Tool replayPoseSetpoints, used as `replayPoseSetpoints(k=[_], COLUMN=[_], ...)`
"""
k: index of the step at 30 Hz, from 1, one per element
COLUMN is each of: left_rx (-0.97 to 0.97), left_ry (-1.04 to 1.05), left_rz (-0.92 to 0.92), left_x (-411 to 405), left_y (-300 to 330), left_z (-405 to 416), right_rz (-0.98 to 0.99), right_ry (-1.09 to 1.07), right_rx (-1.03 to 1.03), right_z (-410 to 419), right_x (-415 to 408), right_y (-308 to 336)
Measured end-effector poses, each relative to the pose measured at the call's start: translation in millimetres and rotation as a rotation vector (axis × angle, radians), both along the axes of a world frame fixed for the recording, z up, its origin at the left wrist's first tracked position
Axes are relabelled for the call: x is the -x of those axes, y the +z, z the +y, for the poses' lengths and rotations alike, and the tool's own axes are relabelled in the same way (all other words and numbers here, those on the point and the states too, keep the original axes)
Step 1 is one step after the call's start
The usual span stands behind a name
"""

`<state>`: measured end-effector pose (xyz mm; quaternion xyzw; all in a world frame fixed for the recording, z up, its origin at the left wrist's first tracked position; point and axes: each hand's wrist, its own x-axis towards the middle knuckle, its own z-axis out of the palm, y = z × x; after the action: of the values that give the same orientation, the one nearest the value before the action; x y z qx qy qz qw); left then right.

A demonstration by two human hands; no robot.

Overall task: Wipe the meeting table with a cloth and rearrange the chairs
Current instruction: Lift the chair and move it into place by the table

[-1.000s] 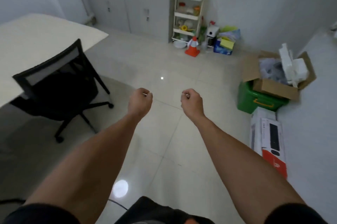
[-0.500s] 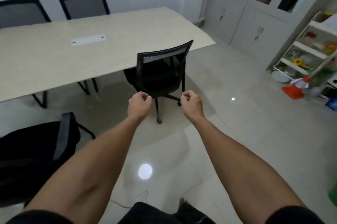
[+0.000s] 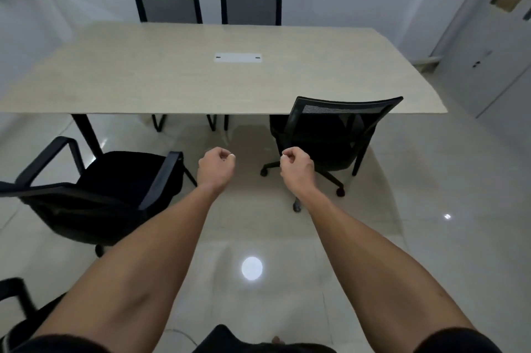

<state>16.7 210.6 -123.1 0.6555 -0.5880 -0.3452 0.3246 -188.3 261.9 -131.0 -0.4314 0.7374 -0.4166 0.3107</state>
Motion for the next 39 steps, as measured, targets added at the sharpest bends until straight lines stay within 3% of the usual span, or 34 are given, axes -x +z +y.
replayPoseSetpoints(k=[14,30,39], left_rx=[-0.037,-0.075,-0.092], left_ry=[0.108,0.105,0.276], left_rz=[0.037,0.059,0.083], left_x=[-6,-74,-136], left_y=[-18,-23,-32], left_z=[-31,-243,-296], right_rz=[0.007,0.025,0.073], right_ry=[0.111,0.148,0.336], right_rx=[-0.028,-0.076,-0.115], right_z=[-58,-275,-363], right_x=[0,-63,-124], right_y=[-14,-12,-20])
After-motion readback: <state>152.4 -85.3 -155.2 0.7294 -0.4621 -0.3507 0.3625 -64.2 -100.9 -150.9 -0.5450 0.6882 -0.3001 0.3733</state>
